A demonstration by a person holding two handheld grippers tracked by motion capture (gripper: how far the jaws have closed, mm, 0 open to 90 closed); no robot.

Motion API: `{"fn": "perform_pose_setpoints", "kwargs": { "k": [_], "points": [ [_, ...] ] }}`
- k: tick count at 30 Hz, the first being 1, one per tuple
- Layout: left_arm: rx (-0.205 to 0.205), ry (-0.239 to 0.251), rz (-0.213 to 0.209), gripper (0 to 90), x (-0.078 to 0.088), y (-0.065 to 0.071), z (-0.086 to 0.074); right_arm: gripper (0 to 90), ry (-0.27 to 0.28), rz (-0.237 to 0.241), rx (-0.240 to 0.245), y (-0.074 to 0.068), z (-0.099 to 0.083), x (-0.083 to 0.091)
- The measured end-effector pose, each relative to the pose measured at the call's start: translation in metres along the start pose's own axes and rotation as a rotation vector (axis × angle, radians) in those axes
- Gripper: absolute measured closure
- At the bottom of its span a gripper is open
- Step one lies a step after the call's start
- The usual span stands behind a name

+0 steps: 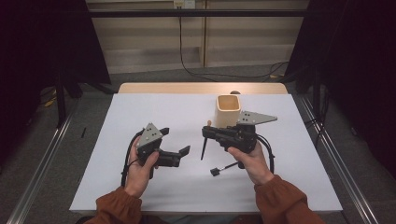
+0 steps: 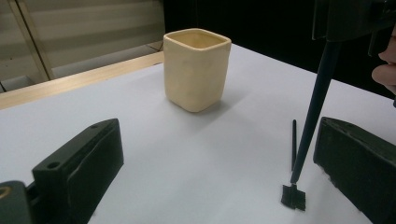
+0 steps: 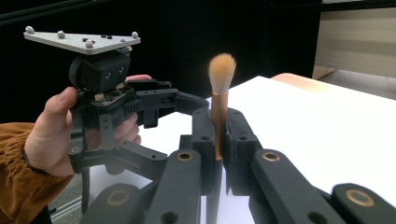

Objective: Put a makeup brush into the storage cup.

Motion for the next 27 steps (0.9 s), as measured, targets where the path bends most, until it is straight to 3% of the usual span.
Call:
{"fn": "perform_pose_setpoints", "kwargs": {
  "k": [2, 6, 15, 20, 24, 27],
  "points": [
    [0.000, 0.008, 0.005, 1.6, 0.006, -0.002, 0.001, 83.9, 0.001, -0.002, 0.002, 0.000, 0.000, 0.001],
    [0.037, 0.022, 0.002, 1.6, 0.016, -0.010, -0.003, 83.9, 0.002, -0.010, 0.003, 0.002, 0.000, 0.003],
    [0.046, 0.045, 0.060, 1.6, 0.040, -0.029, -0.021, 84.0, -0.005, -0.025, 0.005, 0.008, 0.000, 0.007],
    [0.029, 0.061, 0.091, 1.9, 0.055, -0.036, -0.028, 83.9, -0.003, -0.040, -0.001, 0.012, 0.000, 0.011],
    [0.043, 0.067, 0.118, 2.0, 0.066, -0.039, -0.034, 83.9, -0.013, -0.048, 0.003, 0.013, -0.001, 0.014],
    [0.065, 0.073, 0.110, 2.0, 0.074, -0.042, -0.041, 83.9, -0.016, -0.058, 0.009, 0.014, -0.001, 0.018]
  ]
}}
Point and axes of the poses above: each handheld gripper's, and its own axes: x roughly backward along the jaws, z roughly out of its top, y roughly to its right, the point moved 6 cm from there along -x, roughly forward along the jaws, and after that the axes turned 7 degrees about x, right-handed, at the moved point
